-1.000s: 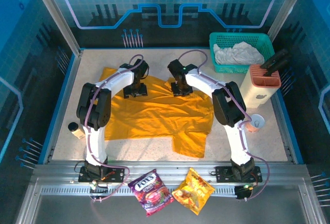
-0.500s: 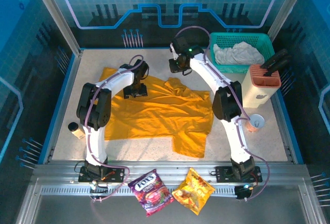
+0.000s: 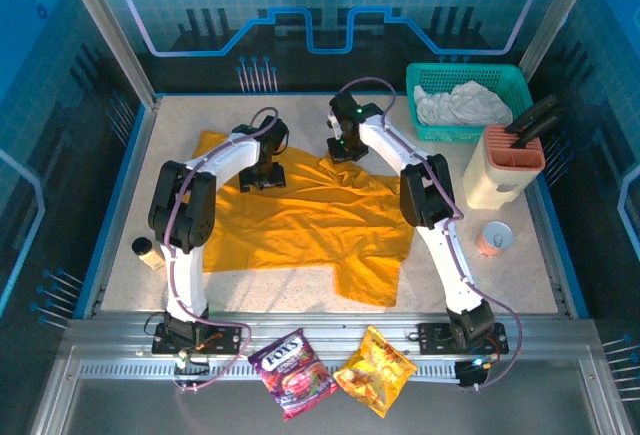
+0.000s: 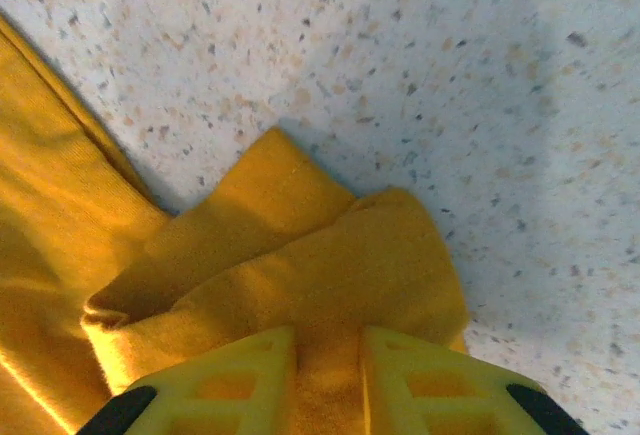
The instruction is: Fold and stack the t-shirts
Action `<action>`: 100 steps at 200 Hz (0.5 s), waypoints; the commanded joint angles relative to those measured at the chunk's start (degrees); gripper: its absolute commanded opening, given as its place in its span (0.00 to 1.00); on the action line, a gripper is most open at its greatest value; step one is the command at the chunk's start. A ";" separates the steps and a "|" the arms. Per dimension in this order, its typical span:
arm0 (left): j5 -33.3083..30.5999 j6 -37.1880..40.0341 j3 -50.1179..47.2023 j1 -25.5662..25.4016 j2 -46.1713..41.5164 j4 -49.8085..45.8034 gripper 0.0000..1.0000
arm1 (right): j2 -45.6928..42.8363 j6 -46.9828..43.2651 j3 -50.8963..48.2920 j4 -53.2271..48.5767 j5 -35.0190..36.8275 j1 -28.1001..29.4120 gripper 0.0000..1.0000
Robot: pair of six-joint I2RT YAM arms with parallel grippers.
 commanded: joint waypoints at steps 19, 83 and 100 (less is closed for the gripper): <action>-0.19 0.65 -0.56 -0.01 0.38 -0.07 0.70 | -1.28 0.59 -1.84 -0.14 -1.60 0.17 0.23; -0.46 0.66 -0.03 0.00 0.40 -0.32 0.70 | -1.48 1.19 -1.01 -0.48 -2.31 0.18 0.00; -0.61 0.66 -0.28 -0.04 0.66 -0.12 0.70 | -2.20 1.20 -0.21 -0.96 -2.03 0.17 0.00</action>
